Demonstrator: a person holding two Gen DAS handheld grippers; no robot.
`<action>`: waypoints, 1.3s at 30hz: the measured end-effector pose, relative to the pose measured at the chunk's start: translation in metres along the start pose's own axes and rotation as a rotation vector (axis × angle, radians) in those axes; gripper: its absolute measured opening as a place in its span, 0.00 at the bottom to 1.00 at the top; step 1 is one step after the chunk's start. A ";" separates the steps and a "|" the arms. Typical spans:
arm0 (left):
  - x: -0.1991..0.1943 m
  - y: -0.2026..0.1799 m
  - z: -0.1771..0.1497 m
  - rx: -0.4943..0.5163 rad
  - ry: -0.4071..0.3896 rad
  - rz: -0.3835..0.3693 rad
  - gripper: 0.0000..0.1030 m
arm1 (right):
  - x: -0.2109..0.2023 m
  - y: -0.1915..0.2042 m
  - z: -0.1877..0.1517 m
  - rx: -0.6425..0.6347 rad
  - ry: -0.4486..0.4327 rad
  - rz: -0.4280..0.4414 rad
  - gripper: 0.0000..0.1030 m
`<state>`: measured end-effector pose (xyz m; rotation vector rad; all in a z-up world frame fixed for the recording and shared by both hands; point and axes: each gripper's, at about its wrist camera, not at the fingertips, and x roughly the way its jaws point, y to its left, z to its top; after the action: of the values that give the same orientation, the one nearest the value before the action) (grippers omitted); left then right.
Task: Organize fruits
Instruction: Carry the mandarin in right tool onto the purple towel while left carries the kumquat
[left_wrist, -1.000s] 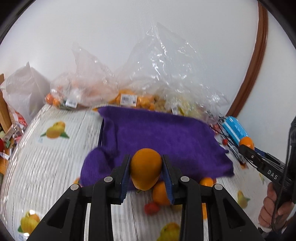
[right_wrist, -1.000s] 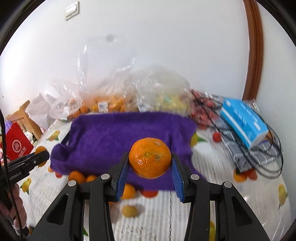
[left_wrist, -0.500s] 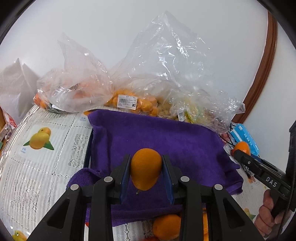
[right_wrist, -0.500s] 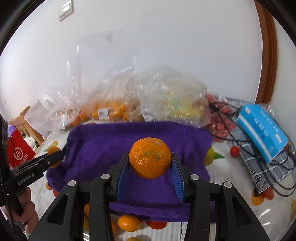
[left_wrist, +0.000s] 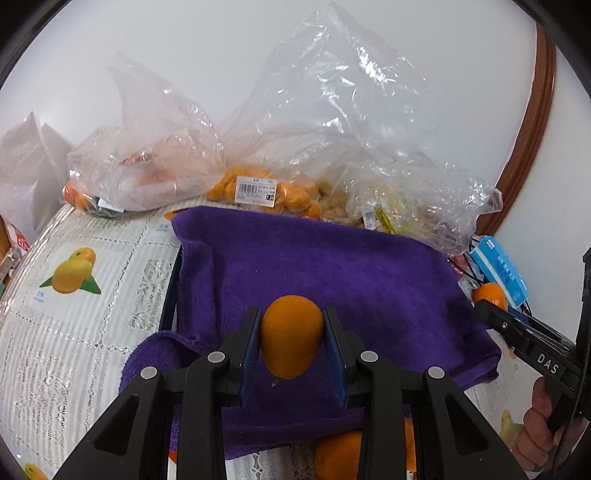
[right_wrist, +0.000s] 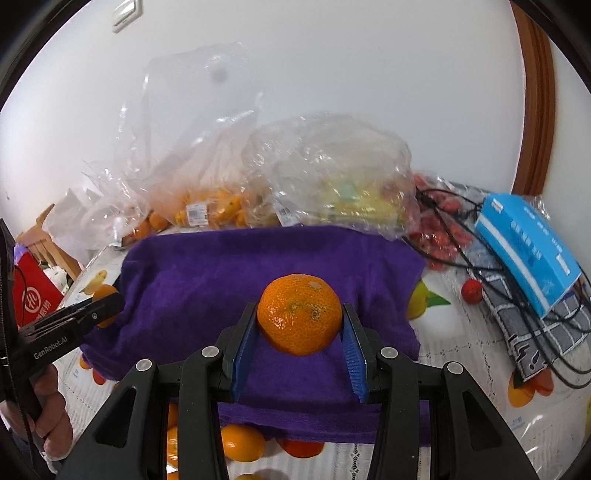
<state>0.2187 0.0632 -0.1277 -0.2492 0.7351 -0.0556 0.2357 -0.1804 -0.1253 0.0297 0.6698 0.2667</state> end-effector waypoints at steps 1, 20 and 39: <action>0.000 0.000 0.000 -0.001 0.000 -0.003 0.30 | 0.003 -0.003 -0.001 0.011 0.012 -0.005 0.42; 0.019 -0.005 -0.010 0.020 0.050 0.002 0.30 | 0.027 -0.004 -0.017 -0.014 0.083 -0.030 0.42; 0.036 -0.010 -0.016 0.048 0.105 0.013 0.30 | 0.047 0.002 -0.027 -0.026 0.158 -0.024 0.43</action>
<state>0.2353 0.0454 -0.1604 -0.1966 0.8386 -0.0739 0.2539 -0.1676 -0.1752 -0.0247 0.8235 0.2566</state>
